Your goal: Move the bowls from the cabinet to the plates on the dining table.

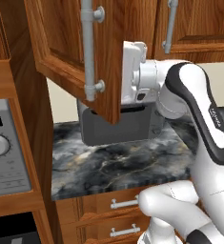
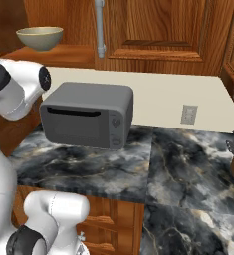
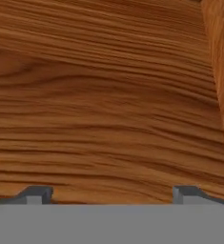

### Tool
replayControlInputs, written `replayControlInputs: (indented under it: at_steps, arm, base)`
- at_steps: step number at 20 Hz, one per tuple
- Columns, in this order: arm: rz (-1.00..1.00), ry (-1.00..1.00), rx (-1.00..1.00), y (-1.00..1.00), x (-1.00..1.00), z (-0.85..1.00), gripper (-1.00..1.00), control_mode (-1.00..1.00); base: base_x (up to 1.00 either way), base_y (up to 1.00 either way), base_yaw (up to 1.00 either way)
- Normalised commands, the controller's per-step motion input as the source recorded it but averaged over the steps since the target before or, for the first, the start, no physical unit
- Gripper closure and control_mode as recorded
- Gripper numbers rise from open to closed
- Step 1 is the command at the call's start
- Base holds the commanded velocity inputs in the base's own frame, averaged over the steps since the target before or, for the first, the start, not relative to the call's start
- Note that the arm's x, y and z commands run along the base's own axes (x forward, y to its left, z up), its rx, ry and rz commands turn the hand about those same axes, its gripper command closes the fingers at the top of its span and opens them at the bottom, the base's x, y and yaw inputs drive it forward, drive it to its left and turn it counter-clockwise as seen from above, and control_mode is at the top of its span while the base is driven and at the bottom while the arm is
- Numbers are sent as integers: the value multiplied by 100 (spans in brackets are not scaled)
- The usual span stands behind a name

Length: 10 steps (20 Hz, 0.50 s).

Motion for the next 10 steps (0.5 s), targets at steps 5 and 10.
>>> replayControlInputs:
  at_steps: [5,10]
  arm:
    - [0,-5,-2,62,1,23,-100,-100]
    - [0,2,-2,62,6,2,-100,-100]
  base:
    - [0,0,0]
    - [0,0,0]
